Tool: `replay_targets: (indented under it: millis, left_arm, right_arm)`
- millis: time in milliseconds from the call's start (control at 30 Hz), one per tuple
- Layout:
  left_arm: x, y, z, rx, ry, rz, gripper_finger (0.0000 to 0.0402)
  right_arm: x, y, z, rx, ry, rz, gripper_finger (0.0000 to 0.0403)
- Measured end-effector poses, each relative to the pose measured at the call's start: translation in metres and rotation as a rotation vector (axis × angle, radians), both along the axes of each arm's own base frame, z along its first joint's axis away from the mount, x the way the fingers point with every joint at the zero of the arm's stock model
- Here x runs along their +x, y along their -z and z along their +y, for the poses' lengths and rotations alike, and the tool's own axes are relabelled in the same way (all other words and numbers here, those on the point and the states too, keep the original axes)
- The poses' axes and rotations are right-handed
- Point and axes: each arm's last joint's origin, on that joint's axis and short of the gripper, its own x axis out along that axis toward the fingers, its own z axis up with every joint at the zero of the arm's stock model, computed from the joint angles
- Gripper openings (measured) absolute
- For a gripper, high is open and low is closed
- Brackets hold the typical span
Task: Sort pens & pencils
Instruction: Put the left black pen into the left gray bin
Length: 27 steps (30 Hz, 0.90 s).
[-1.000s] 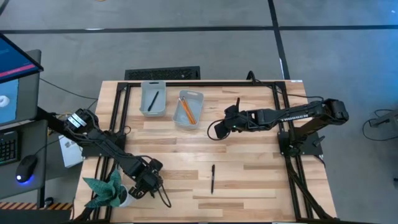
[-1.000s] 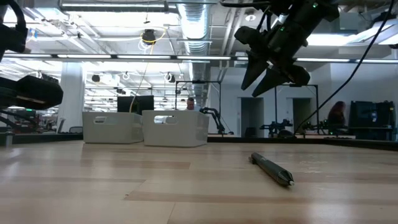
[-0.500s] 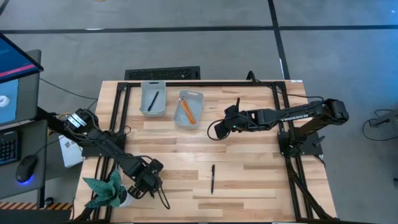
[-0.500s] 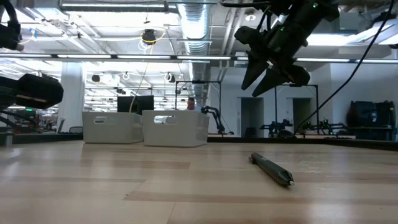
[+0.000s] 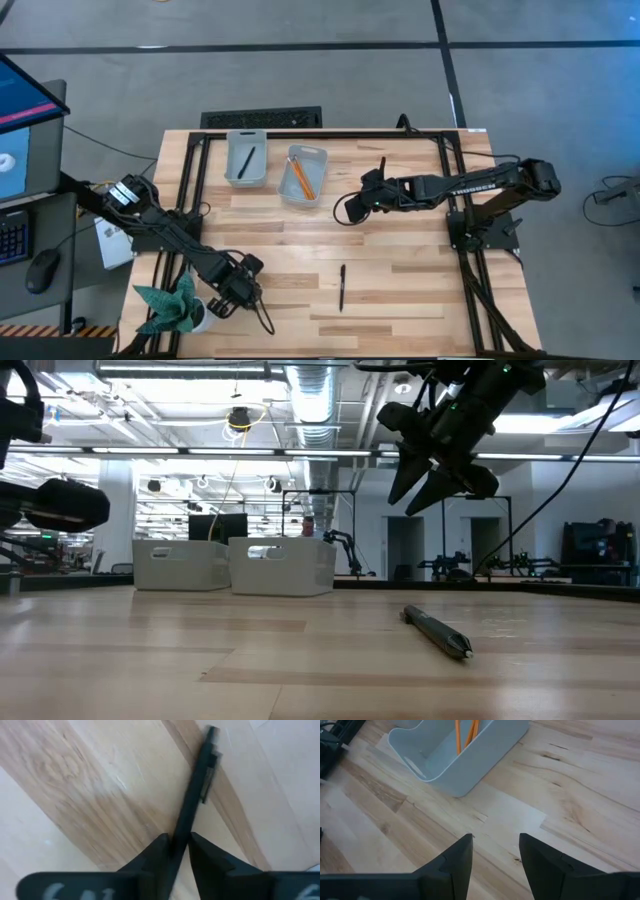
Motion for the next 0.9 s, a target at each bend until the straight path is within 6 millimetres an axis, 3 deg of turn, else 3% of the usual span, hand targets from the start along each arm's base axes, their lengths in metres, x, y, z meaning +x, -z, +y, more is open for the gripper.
replay_targets:
  millis: [267,900]
  left_arm:
    - [0.0023,0.0013,0.0019,0.007,-0.040,-0.002,0.0046]
    - [0.0070,0.0011,0.0060,-0.030,-0.121,0.010,0.0046]
  right_arm:
    - [0.0000,0.0000,0.0000,0.000,0.000,0.000,0.0183]
    - [0.0000,0.0000,0.0000,0.000,0.000,0.000,0.0182]
